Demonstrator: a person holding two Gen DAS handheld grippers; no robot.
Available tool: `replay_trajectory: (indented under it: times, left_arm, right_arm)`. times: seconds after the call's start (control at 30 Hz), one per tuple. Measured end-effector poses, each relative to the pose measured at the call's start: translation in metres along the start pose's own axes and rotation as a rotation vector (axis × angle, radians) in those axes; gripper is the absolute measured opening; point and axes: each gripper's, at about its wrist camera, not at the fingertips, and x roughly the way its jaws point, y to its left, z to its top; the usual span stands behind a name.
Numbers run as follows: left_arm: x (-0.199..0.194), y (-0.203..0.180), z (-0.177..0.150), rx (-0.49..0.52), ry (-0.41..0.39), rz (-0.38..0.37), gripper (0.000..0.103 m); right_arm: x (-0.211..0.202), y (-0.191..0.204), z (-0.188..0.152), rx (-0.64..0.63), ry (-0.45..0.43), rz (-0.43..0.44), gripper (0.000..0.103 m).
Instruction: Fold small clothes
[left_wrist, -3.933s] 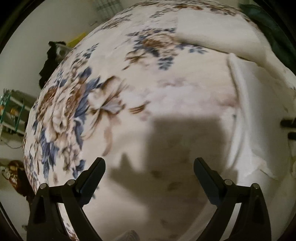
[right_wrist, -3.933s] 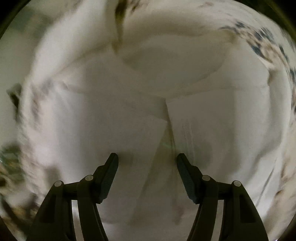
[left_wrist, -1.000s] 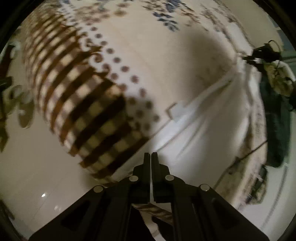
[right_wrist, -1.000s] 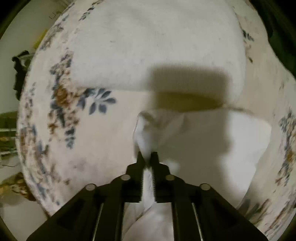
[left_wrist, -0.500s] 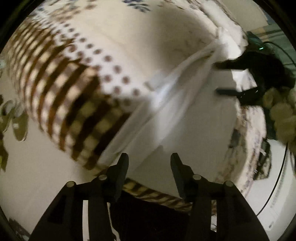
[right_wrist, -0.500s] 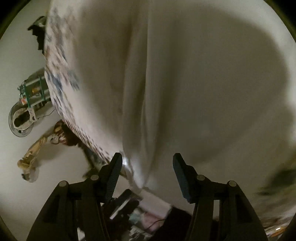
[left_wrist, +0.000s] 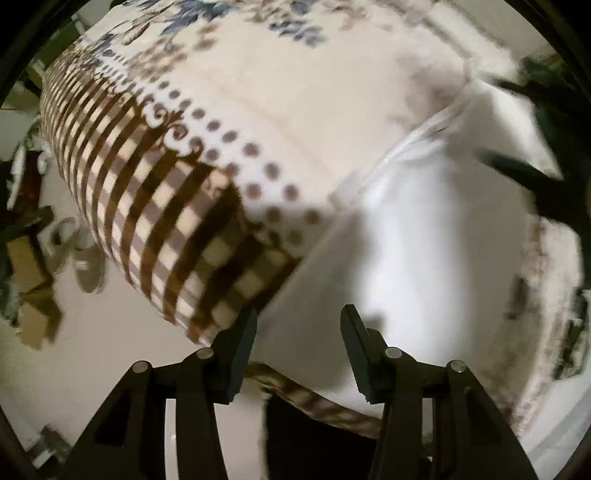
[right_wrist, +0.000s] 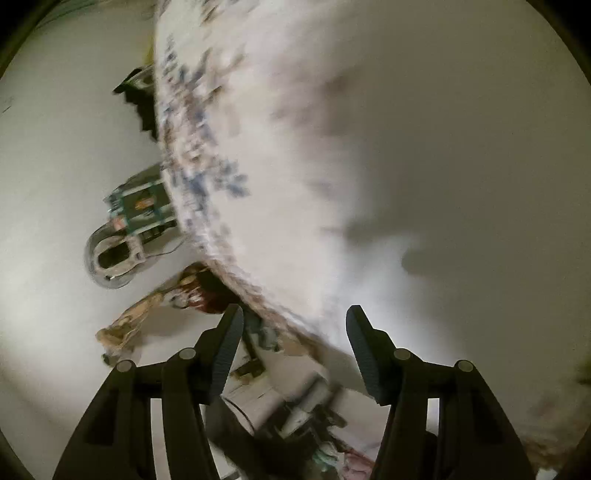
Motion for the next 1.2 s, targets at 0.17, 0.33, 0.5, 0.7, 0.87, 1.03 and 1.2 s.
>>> replay_trajectory:
  times: [0.17, 0.33, 0.5, 0.7, 0.87, 1.03, 1.2]
  left_arm:
    - [-0.003, 0.036, 0.011, -0.087, 0.010, 0.043, 0.044]
    - [-0.046, 0.010, 0.058, -0.048, -0.031, -0.093, 0.045]
    - [-0.056, -0.071, 0.153, 0.069, -0.084, -0.301, 0.066]
    - [-0.010, -0.197, 0.281, 0.246, -0.096, -0.438, 0.066]
    - [0.041, -0.286, 0.355, 0.424, -0.042, -0.464, 0.041]
    - [0.054, -0.309, 0.375, 0.532, -0.011, -0.464, 0.003]
    - [0.066, -0.292, 0.404, 0.524, 0.030, -0.505, 0.003]
  right_arm:
    - [-0.070, -0.073, -0.015, 0.086, -0.093, -0.116, 0.063]
    - [-0.129, -0.117, -0.023, 0.139, -0.254, -0.180, 0.075]
    - [-0.179, -0.133, 0.005, 0.194, -0.400, -0.118, 0.076]
    - [-0.238, -0.141, 0.082, 0.229, -0.575, -0.041, 0.076]
    - [-0.263, -0.150, 0.161, 0.297, -0.671, 0.020, 0.076]
    - [-0.245, -0.148, 0.203, 0.335, -0.664, 0.056, 0.061]
    - [-0.252, -0.138, 0.215, 0.313, -0.732, -0.015, 0.002]
